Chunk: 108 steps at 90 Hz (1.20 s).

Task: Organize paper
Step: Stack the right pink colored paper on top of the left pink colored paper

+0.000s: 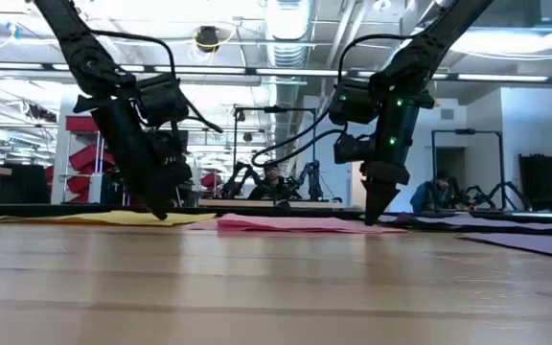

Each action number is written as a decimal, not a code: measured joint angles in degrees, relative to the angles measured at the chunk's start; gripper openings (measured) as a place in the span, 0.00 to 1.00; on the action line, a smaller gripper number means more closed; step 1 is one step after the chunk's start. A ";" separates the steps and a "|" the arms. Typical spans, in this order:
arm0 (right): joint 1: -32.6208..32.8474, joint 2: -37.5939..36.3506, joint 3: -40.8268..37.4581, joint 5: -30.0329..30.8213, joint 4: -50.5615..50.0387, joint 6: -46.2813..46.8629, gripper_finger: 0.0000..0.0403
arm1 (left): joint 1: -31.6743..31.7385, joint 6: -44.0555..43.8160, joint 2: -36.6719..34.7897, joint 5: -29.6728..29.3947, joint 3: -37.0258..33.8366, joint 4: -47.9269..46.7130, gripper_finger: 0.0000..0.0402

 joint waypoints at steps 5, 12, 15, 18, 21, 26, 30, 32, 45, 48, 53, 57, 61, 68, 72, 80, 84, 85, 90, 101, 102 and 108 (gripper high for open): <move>0.00 0.00 0.00 0.04 0.02 -0.02 0.00 | 0.02 0.85 -1.78 0.93 -0.16 -0.77 0.00; 0.00 0.00 0.00 0.04 0.04 0.00 0.00 | 0.00 1.81 -5.05 2.38 -0.11 -0.53 0.00; 0.00 0.00 0.00 0.05 0.04 -0.01 0.00 | 0.00 2.02 -6.29 2.81 0.01 -0.46 0.00; 0.00 0.00 0.00 0.07 0.04 0.00 0.00 | -0.02 2.67 -7.26 3.96 0.01 -0.54 0.00; 0.02 0.00 0.00 0.07 0.02 -0.02 0.00 | -0.19 3.39 -7.90 5.31 0.01 -0.50 0.00; 0.07 0.00 0.00 0.07 -0.11 0.04 0.00 | -0.70 4.46 -8.60 7.45 0.01 0.09 0.00; 0.13 -0.01 0.00 0.18 -0.41 0.25 0.00 | -1.22 5.17 -8.73 9.43 0.01 1.20 0.00; 0.13 -0.06 0.02 0.24 -0.67 0.26 0.00 | -1.45 5.62 -8.70 10.52 0.01 1.76 0.00; 0.50 -0.40 0.09 0.24 -3.27 0.76 0.00 | -4.00 7.97 -5.38 16.76 0.01 6.19 0.00; 0.68 -0.46 0.09 0.24 -3.74 0.83 0.00 | -4.68 8.30 -4.15 17.50 0.13 7.10 0.00; 1.10 -0.48 0.11 0.28 -4.51 0.86 0.00 | -5.62 8.59 -1.97 17.80 0.92 7.14 0.00; 1.46 -0.50 0.11 0.34 -4.95 0.90 0.00 | -6.37 8.59 -0.19 17.77 1.50 7.01 0.00; 1.87 -0.50 0.13 0.49 -5.14 1.20 0.00 | -6.98 8.59 1.46 17.72 2.35 7.05 0.00; 2.37 -0.65 0.25 1.01 -5.52 1.34 0.00 | -7.62 9.11 3.66 17.71 3.67 7.16 0.00; 2.45 -0.92 0.22 0.87 -5.86 1.47 0.00 | -7.72 9.48 4.75 17.75 4.40 7.28 0.00; 2.34 -1.01 0.17 -0.03 -6.23 1.92 0.00 | -7.67 9.56 6.53 17.91 5.14 7.03 0.00; 2.21 -1.03 0.17 -0.70 -6.21 2.35 0.00 | -7.67 9.58 7.15 17.84 5.40 7.16 0.00; 2.18 -1.03 0.17 -0.89 -6.21 2.38 0.00 | -7.67 9.58 7.23 17.81 5.43 7.16 0.00; 2.04 -0.90 0.18 -1.16 -6.01 2.37 0.00 | -7.67 9.55 7.93 17.86 5.45 7.40 0.00; 2.24 -0.90 0.20 -1.34 -5.67 2.36 0.00 | -7.69 9.15 8.08 18.42 5.43 7.60 0.00; 2.26 -0.90 0.20 -1.35 -5.63 2.36 0.00 | -7.69 9.13 8.07 18.44 5.43 7.64 0.00; 2.34 -0.87 0.17 -1.42 -5.36 2.37 0.00 | -7.69 8.94 7.77 18.56 5.39 7.73 0.00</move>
